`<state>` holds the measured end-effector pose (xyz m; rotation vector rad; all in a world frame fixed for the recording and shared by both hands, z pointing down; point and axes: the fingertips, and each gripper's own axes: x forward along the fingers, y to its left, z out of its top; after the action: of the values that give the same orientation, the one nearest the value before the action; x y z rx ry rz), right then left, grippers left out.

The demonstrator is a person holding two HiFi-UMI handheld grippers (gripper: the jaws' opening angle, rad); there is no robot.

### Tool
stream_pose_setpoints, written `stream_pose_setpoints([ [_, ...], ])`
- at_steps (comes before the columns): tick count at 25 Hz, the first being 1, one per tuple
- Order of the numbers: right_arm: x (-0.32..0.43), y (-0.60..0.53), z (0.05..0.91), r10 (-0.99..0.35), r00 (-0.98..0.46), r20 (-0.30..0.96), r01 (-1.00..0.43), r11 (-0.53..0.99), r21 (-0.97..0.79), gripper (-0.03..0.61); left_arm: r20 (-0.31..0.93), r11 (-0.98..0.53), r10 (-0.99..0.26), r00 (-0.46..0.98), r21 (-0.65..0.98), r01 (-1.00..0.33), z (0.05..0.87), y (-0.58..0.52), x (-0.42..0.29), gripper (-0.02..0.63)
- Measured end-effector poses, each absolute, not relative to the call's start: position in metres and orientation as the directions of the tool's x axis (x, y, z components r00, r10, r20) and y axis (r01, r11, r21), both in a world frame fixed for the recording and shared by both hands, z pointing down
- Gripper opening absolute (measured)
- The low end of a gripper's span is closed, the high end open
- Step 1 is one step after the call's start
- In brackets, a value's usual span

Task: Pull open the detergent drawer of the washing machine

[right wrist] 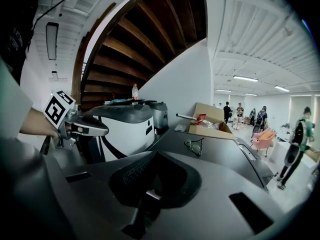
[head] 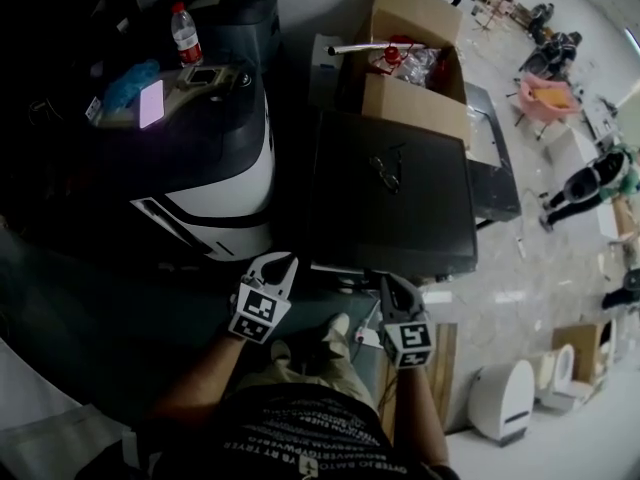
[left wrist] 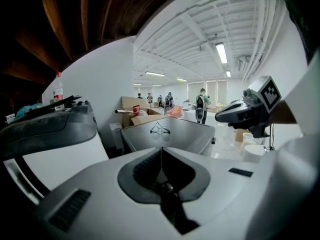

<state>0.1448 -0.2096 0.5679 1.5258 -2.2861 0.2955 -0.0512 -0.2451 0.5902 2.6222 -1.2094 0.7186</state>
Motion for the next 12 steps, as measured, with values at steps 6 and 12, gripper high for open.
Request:
stream_pose_setpoints([
  [6, 0.136, -0.213, 0.608, -0.757, -0.411, 0.507, -0.871, 0.491, 0.026, -0.009, 0.558, -0.680, -0.604, 0.569, 0.013, -0.733, 0.621, -0.248, -0.045, 0.005],
  [12, 0.130, -0.208, 0.648, -0.660, -0.444, 0.606, -0.829, 0.559, 0.001, -0.009, 0.614, -0.715, -0.535, 0.581, 0.037, -0.698, 0.654, -0.240, -0.037, 0.007],
])
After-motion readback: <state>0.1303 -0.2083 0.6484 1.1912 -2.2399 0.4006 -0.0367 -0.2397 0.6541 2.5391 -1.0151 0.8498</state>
